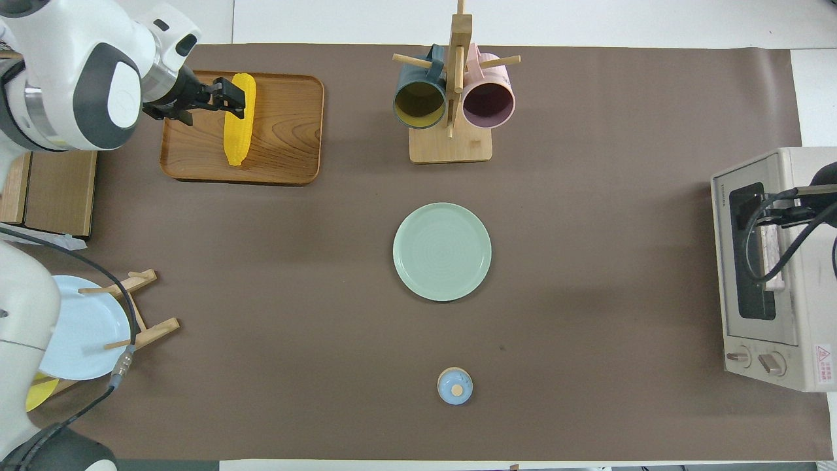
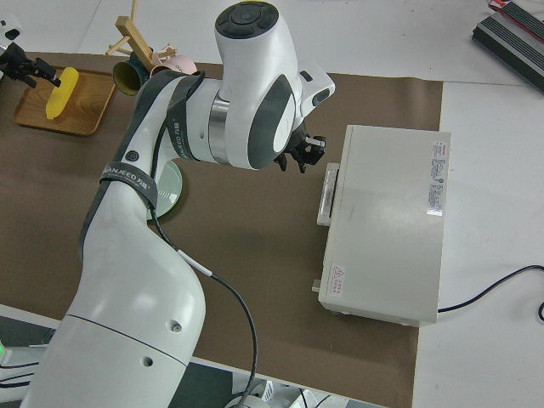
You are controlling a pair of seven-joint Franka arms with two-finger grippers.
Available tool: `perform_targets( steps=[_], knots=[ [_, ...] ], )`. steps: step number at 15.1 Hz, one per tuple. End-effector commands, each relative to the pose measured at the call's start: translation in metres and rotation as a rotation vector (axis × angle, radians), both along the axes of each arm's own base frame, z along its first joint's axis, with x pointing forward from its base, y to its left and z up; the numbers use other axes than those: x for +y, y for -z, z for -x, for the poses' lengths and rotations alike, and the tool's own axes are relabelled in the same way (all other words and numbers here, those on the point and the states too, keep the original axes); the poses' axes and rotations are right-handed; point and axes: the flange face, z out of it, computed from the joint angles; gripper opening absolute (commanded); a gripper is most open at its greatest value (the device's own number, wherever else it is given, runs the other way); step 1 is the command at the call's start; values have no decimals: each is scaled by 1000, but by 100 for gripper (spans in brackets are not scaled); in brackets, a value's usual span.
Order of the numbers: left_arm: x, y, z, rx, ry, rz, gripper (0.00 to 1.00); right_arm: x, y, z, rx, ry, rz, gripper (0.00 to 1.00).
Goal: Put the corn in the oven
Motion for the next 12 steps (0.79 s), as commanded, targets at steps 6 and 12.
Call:
perform_targets(
  steps=[6, 12],
  knots=[
    [-2, 32, -13, -68, 86, -34, 100, -29, 44, 24, 36, 36, 126, 0],
    [-1, 52, -13, -64, 95, -49, 100, -47, 50, 28, 44, 74, 124, 0]
  ],
)
